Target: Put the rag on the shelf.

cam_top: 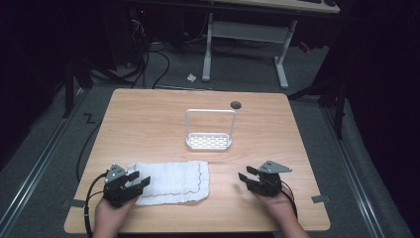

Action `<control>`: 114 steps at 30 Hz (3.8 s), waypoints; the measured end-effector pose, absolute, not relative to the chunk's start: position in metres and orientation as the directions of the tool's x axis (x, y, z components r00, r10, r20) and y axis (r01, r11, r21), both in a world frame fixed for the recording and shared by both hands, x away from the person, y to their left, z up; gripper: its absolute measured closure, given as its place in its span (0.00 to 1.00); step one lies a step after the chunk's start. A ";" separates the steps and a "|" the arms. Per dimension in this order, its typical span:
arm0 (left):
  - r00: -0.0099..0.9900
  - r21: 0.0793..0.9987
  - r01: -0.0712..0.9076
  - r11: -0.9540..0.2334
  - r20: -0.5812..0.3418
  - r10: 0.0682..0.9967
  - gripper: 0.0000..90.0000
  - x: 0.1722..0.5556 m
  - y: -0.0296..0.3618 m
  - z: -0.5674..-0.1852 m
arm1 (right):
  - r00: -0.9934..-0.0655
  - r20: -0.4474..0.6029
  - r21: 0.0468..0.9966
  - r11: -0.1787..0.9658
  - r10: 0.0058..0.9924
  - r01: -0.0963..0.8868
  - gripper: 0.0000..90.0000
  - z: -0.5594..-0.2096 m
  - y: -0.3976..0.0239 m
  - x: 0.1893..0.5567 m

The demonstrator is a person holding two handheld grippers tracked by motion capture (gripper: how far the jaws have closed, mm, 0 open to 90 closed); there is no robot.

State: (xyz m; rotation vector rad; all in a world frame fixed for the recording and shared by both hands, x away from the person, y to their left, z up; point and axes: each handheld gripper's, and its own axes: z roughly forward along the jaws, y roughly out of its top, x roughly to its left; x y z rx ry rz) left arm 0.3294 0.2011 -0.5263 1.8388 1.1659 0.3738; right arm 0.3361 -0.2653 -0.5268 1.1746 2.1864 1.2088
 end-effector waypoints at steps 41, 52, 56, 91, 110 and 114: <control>0.601 0.715 0.618 -0.329 -0.159 0.784 0.96 0.311 0.176 -0.531 | -0.698 0.015 0.763 0.442 0.716 0.471 1.00 -0.524 -0.132 0.384; 0.572 0.732 0.622 -0.277 -0.183 0.800 0.96 0.343 0.164 -0.534 | -0.733 0.019 0.725 0.495 0.680 0.478 1.00 -0.532 -0.157 0.337; 0.557 0.738 0.630 -0.241 -0.214 0.802 0.90 0.355 0.153 -0.535 | -0.746 0.011 0.734 0.501 0.666 0.458 1.00 -0.534 -0.169 0.311; 0.689 0.736 0.576 -0.356 -0.202 0.696 0.87 0.322 0.104 -0.534 | -0.763 0.078 0.751 0.465 0.642 0.469 0.96 -0.527 -0.167 0.302; 0.783 0.744 0.497 -0.447 -0.163 0.600 0.85 0.317 0.056 -0.535 | -0.712 0.022 0.725 0.479 0.702 0.495 0.96 -0.532 -0.194 0.312; 0.790 0.744 0.496 -0.448 -0.173 0.587 0.80 0.316 0.053 -0.533 | -0.703 0.071 0.741 0.434 0.707 0.512 0.85 -0.532 -0.210 0.307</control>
